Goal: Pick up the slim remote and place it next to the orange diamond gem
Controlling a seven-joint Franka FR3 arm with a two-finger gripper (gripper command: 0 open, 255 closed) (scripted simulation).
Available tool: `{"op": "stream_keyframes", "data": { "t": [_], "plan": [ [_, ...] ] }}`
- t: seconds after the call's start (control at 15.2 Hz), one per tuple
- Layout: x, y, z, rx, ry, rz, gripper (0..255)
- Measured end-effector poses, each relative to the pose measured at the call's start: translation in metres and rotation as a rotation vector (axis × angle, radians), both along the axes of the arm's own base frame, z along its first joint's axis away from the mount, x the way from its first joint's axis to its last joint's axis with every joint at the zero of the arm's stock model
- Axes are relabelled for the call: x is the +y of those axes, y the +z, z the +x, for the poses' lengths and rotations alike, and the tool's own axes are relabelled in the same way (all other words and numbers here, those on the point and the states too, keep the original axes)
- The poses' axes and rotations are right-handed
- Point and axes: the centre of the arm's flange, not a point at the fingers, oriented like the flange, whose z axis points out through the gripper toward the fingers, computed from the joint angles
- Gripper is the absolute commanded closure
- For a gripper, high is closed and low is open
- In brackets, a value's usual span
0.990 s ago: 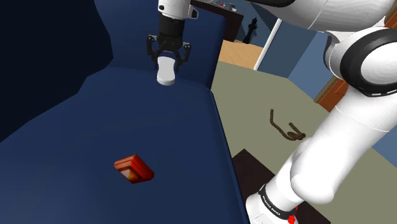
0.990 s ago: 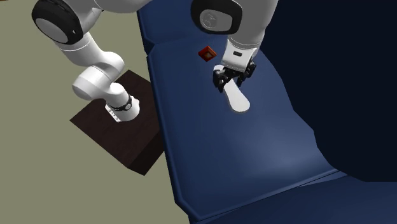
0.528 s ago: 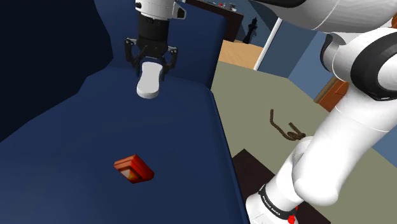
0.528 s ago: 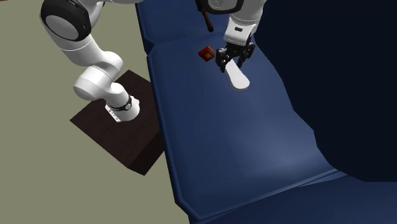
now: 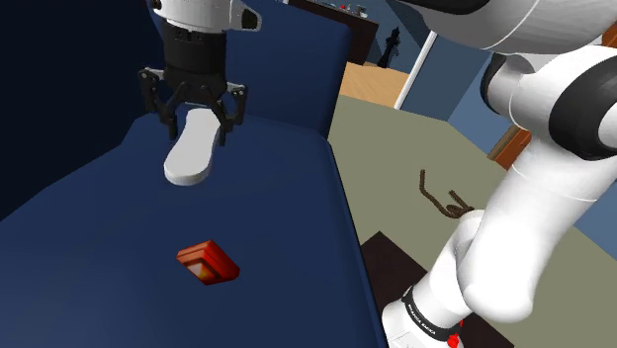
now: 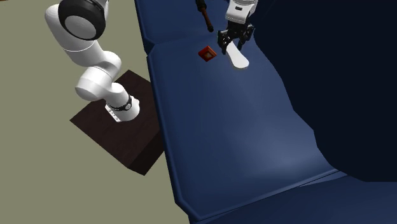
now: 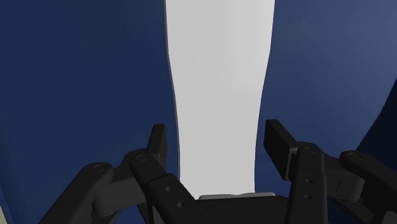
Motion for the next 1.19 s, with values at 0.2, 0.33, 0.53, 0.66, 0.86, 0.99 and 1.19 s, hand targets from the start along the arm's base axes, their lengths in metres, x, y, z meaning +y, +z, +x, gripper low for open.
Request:
{"op": "stream_keyframes", "data": {
  "t": [0.2,0.33,0.53,0.66,0.86,0.99,1.19],
  "plan": [
    [0.036,0.002,-0.015,0.0,0.001,0.0,255],
    [0.061,0.002,-0.027,0.001,0.0,-0.001,255],
    [0.096,0.004,-0.046,0.0,0.0,0.0,255],
    [0.119,0.003,-0.054,0.0,0.0,0.0,255],
    [0.137,-0.005,-0.064,0.0,-0.001,0.0,255],
    [0.14,-0.014,-0.065,0.0,-0.001,0.0,255],
    [0.141,-0.027,-0.065,0.0,-0.001,0.0,255]
  ]
}}
